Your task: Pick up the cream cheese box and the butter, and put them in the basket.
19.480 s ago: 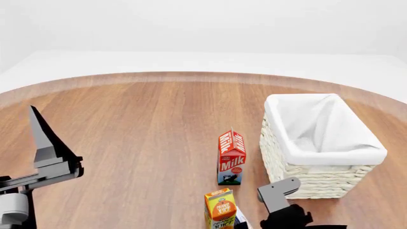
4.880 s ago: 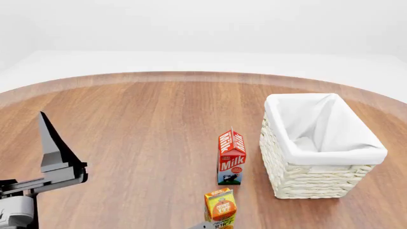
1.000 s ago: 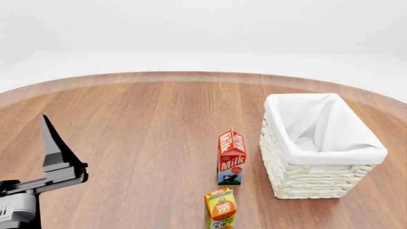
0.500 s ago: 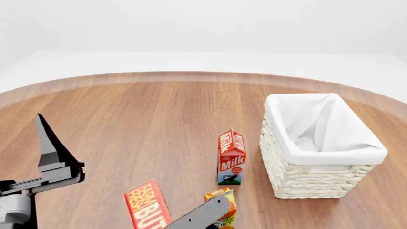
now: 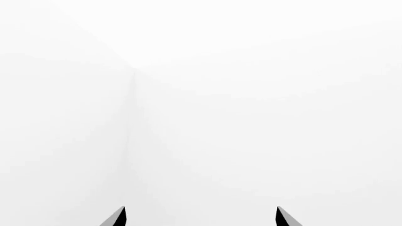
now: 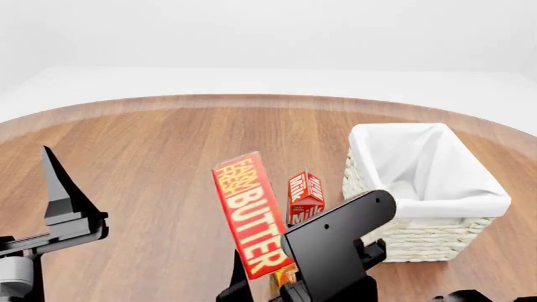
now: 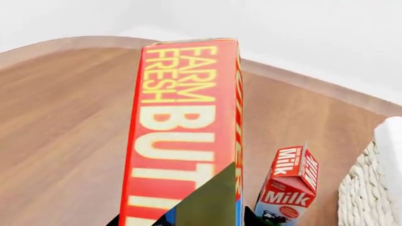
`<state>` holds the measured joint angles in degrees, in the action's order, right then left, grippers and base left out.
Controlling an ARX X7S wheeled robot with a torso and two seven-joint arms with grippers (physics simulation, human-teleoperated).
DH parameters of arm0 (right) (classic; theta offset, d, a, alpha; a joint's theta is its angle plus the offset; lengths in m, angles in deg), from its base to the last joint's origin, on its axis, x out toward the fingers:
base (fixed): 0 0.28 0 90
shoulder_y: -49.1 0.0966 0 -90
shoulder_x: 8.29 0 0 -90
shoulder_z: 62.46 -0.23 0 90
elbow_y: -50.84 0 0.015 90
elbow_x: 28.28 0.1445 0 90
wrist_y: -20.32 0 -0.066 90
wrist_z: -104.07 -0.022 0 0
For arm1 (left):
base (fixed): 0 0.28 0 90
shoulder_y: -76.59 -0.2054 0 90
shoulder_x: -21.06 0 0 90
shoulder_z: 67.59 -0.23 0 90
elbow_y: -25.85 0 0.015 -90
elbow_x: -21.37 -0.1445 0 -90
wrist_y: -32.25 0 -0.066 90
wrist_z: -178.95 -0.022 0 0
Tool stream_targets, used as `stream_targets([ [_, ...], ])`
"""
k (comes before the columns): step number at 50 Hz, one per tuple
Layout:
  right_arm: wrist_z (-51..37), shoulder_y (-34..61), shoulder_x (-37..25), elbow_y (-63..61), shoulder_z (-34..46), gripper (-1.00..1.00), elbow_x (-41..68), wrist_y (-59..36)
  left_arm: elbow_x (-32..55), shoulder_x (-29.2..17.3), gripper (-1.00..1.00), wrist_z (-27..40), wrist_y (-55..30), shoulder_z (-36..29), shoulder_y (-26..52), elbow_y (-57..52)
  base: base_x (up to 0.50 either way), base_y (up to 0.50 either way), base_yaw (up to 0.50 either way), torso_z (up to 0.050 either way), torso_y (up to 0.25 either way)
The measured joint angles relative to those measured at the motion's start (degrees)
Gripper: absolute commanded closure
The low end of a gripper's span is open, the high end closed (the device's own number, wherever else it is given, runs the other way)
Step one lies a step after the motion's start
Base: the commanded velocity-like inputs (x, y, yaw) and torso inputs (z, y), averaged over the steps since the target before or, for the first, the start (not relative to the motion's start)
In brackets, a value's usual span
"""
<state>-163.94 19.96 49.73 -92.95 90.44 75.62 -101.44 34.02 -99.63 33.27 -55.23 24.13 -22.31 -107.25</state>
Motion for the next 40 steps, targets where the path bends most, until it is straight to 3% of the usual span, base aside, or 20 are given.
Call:
stream_targets([
  [20, 1.98, 12.75, -20.51, -1.53, -3.70, 1.00, 8.92, 3.50, 0.30, -0.44, -1.00, 0.27, -0.75, 0.33, 0.16, -0.80, 0.00, 0.00, 0.00, 0.001, 0.001],
  [40, 9.13, 22.16, -41.49, 6.60, -11.05, 1.00, 14.82, -2.76, 0.08, -0.86, -1.00, 0.70, -1.72, 0.52, 0.24, -1.91, 0.00, 0.00, 0.00, 0.000, 0.001],
])
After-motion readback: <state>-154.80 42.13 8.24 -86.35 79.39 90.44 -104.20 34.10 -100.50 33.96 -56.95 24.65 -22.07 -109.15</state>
